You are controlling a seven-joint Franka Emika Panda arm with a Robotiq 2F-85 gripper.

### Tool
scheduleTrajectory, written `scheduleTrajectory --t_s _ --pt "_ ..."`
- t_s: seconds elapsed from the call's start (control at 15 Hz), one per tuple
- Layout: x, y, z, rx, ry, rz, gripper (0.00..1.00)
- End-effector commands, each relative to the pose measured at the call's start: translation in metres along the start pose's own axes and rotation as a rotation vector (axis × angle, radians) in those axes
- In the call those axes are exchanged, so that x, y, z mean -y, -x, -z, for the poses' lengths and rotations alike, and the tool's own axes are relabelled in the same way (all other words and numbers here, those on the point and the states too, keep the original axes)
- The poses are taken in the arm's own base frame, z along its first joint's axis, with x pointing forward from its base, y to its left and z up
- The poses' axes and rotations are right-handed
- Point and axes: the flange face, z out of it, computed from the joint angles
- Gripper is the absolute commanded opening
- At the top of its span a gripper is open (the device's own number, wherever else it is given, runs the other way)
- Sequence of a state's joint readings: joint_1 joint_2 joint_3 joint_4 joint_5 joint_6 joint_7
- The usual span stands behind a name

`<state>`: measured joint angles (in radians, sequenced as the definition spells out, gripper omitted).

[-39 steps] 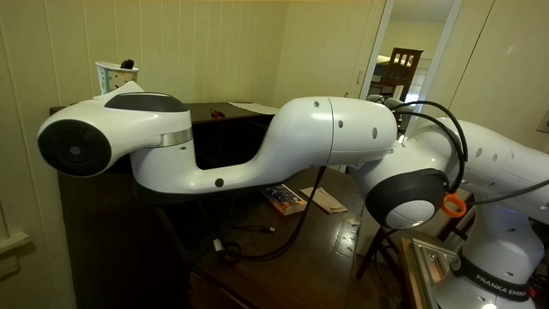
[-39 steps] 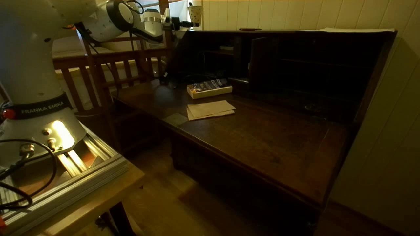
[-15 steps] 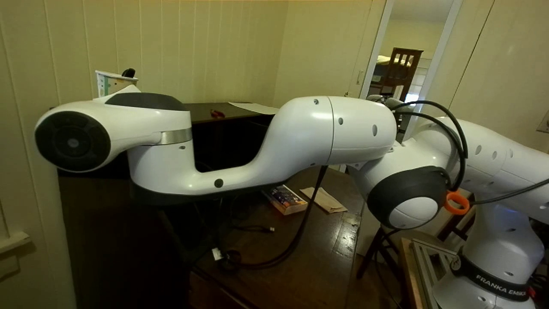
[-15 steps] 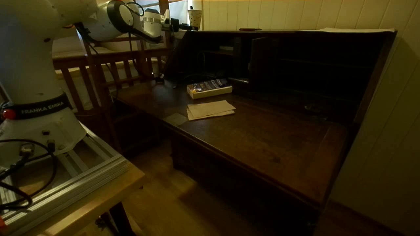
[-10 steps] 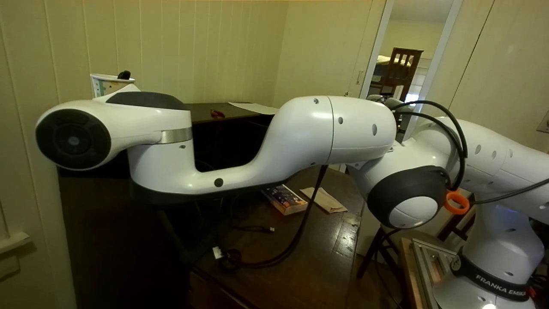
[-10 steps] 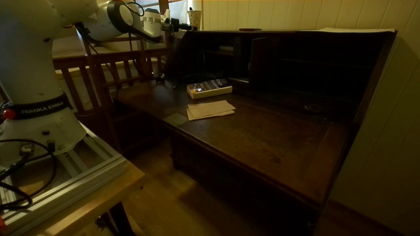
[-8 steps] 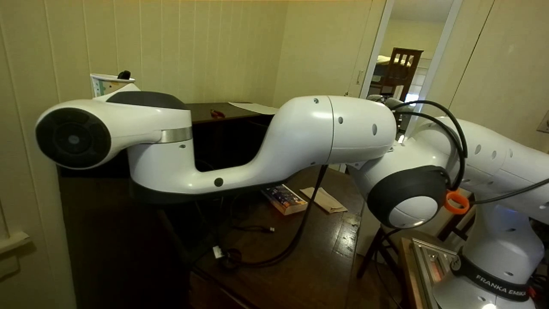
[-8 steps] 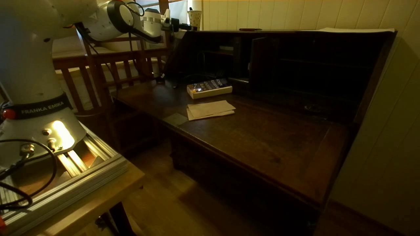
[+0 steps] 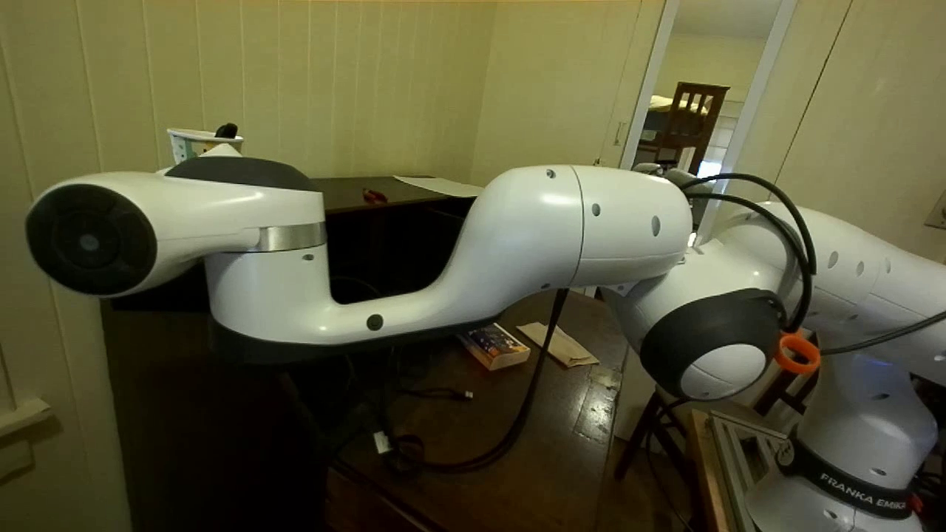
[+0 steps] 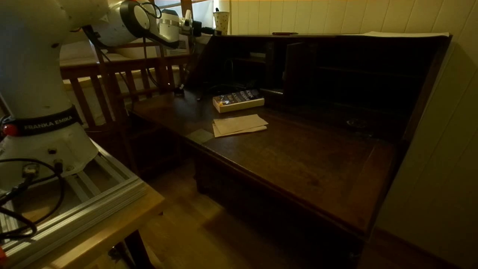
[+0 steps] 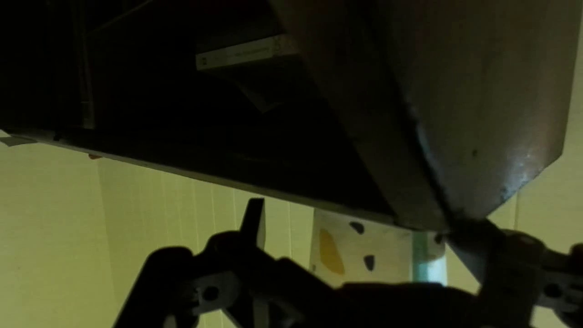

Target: Make the cup stand

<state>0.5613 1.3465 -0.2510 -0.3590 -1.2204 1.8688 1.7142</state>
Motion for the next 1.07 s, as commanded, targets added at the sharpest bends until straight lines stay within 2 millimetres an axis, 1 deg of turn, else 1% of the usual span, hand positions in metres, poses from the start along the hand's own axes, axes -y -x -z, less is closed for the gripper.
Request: scheduleTrajectory --t_s 0.0,0.27,0.4,0.67,0.73,0.87,1.0 --pt "0.005 -0.003 0.014 0.037 -0.022 0.014 1.00" --pt "0.012 -0.003 0.024 0.052 -0.081 0.038 1.00" --pt "0.016 -0.004 0.036 0.068 -0.102 0.058 1.00" --pt "0.026 -0.002 0.067 0.120 -0.164 0.093 1.00" --pt "0.030 -0.004 0.077 0.119 -0.189 0.100 1.00" --pt "0.036 -0.016 0.097 0.056 -0.234 0.145 1.00" --pt "0.043 -0.030 0.116 -0.046 -0.298 0.218 1.00"
